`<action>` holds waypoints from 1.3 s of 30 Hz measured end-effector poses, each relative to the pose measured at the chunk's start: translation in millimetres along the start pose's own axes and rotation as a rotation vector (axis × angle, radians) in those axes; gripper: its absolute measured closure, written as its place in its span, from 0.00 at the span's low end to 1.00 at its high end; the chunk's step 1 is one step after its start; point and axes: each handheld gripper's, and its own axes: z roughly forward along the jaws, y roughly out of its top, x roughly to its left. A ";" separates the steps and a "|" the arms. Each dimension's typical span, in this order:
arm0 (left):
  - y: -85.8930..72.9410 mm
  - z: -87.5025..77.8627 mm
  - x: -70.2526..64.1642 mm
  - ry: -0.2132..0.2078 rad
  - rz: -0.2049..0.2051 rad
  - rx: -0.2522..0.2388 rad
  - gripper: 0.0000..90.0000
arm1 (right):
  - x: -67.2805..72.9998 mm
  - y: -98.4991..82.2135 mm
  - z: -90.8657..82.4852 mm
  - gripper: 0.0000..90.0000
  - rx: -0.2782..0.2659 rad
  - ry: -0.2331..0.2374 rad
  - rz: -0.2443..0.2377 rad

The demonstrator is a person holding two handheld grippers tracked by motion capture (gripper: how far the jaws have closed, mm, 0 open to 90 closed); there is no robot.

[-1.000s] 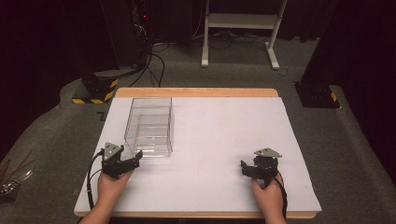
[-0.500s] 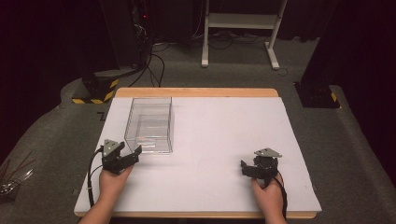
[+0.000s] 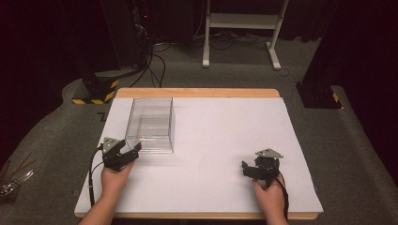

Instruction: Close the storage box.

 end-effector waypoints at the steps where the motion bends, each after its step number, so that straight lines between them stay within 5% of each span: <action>1: 0.0 0.8 0.5 0.000 -0.002 0.000 0.32 | 0.0 0.0 0.1 0.16 -0.001 0.000 0.000; 8: 0.7 5.7 3.2 0.004 -0.019 0.012 0.37 | 0.0 0.0 0.1 0.16 -0.001 0.000 0.001; 14: 5.0 8.1 0.4 0.009 0.023 0.037 0.39 | 0.0 0.0 0.1 0.16 -0.001 0.001 0.001; 22: 4.7 6.7 -0.5 -0.001 0.011 0.047 0.40 | 0.0 -0.1 0.1 0.16 -0.001 0.000 0.001; 39: -2.1 -16.7 2.7 -0.063 0.020 0.108 0.34 | 0.1 -0.1 0.0 0.16 -0.001 0.000 0.000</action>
